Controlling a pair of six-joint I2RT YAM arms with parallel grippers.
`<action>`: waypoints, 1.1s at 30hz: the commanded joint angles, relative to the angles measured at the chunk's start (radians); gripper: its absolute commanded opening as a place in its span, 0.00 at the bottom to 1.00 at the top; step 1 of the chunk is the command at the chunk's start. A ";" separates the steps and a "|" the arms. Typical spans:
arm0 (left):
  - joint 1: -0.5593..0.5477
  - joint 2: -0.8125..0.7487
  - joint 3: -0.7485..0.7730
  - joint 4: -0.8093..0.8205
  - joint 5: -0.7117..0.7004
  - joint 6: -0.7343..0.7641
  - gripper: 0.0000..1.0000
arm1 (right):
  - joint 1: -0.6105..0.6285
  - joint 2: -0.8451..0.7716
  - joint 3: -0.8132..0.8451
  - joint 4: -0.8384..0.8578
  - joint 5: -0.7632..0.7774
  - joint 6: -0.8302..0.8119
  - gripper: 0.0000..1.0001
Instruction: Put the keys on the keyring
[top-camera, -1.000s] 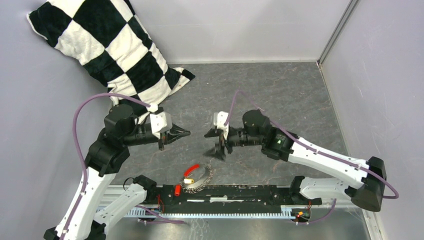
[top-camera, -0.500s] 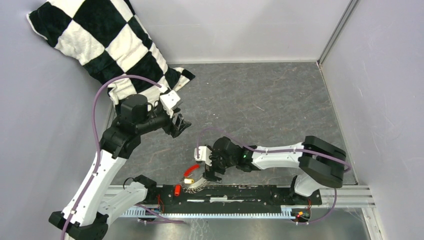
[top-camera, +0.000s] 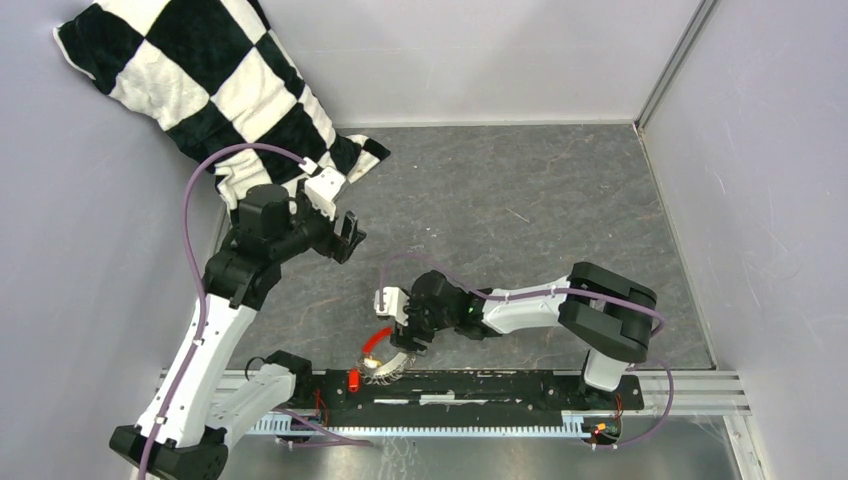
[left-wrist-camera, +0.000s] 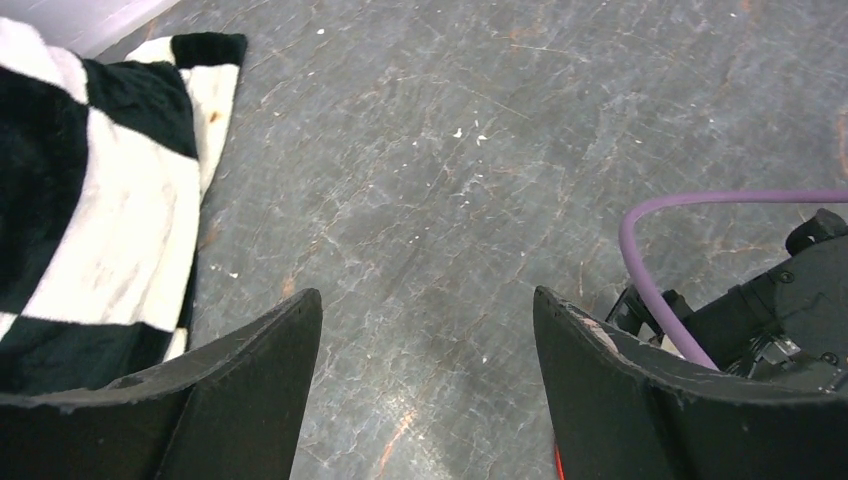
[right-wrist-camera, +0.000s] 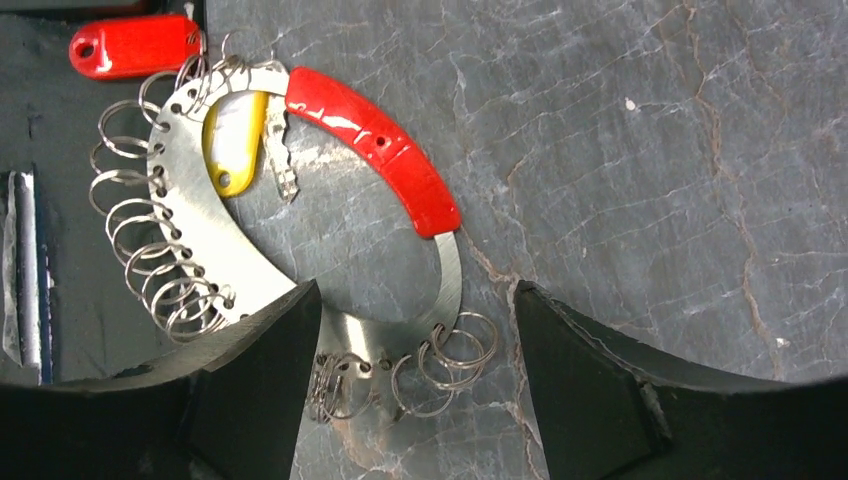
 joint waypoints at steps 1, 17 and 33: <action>0.042 -0.004 -0.021 -0.003 0.007 -0.008 0.84 | -0.009 0.036 0.074 0.000 -0.005 -0.004 0.75; 0.281 0.131 0.002 0.029 0.097 0.055 1.00 | -0.219 -0.011 0.038 -0.174 0.317 -0.146 0.65; 0.314 0.141 -0.121 0.179 0.169 0.044 1.00 | -0.699 0.148 0.248 -0.149 0.345 -0.149 0.67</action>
